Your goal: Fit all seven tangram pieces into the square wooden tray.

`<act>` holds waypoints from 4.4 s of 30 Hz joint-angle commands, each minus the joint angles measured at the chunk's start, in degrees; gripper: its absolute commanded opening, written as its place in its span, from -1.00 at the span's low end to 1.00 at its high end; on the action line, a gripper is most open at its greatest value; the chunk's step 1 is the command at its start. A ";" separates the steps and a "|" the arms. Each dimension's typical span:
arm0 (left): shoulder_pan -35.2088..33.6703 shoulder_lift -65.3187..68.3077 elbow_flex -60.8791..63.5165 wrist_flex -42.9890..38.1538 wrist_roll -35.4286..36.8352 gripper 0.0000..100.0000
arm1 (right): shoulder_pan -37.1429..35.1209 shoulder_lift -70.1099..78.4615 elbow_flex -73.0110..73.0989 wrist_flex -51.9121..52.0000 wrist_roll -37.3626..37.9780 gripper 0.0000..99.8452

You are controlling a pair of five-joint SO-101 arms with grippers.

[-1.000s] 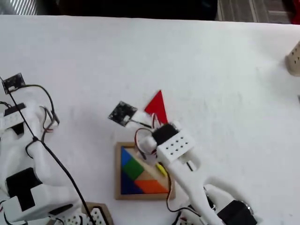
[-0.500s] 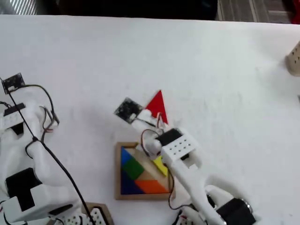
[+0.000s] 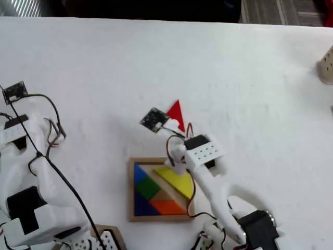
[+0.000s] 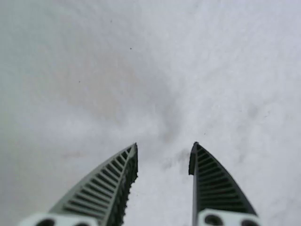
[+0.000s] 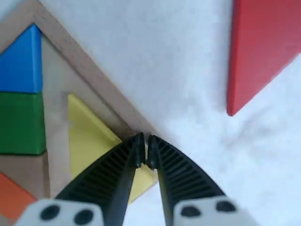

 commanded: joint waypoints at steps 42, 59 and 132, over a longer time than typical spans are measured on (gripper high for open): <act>0.66 -0.31 -0.53 -0.18 -0.62 -0.62 | -12.00 -22.99 15.03 7.08 -9.58 -0.49; 0.66 -0.22 -0.44 -0.88 -0.62 -0.62 | -16.66 -19.91 16.09 5.67 -5.98 -0.49; 0.66 -0.22 -0.44 -0.62 -0.62 -0.62 | -18.42 6.20 1.85 14.73 8.35 -0.52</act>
